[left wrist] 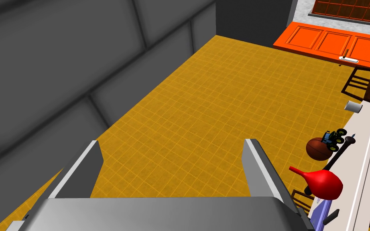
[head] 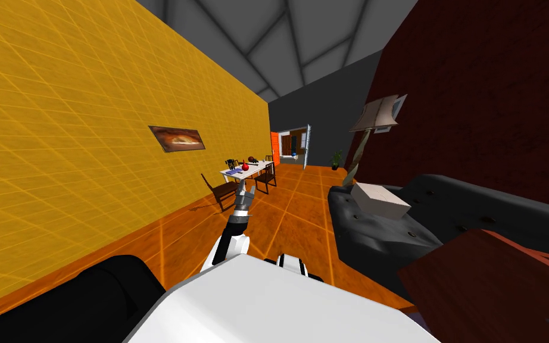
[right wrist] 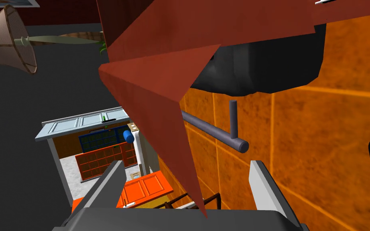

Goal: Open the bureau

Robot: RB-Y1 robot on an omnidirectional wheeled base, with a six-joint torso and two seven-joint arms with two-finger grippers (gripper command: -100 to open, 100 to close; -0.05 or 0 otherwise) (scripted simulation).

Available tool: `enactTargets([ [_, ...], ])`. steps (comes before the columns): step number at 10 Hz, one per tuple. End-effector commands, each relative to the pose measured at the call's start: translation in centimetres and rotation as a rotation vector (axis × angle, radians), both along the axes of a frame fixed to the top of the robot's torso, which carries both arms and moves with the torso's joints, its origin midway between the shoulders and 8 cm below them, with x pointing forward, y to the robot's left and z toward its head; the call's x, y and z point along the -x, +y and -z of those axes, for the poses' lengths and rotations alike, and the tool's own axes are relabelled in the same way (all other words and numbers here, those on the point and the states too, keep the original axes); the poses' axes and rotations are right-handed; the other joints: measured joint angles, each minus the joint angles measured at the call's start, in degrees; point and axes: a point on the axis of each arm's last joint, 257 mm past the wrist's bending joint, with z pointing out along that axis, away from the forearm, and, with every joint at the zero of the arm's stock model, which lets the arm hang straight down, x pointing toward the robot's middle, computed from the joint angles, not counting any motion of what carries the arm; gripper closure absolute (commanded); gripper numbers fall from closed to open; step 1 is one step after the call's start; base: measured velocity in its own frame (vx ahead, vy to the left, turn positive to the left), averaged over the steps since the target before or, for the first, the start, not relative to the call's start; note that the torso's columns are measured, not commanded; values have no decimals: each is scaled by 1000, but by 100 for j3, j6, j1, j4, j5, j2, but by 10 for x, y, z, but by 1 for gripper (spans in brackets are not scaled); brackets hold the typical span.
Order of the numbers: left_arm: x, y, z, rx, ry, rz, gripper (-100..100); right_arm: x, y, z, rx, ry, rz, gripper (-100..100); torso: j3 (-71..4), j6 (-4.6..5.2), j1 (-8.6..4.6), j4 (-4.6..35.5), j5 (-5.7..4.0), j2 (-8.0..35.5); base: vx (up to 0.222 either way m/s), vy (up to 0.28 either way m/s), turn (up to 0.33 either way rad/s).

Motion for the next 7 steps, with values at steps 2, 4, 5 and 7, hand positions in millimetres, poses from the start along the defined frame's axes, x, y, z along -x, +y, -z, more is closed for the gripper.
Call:
enactTargets([
  [2,0,0,0,0,0,0,0,-3,5,-6,0,1,-8,0,4,-1,-4,2,-2,5,4,-3,-4],
  [4,0,0,0,0,0,0,0,-4,6,-6,-2,1,-10,0,1,0,-11,1,-2,2,0,0,0],
  [5,0,0,0,0,0,0,0,-4,6,-6,-2,1,-10,0,0,0,-8,0,-2,0,0,0,0],
  [7,0,0,0,0,0,0,0,-4,6,-6,-2,1,-11,0,-1,0,-4,0,-1,-1,0,0,0],
])
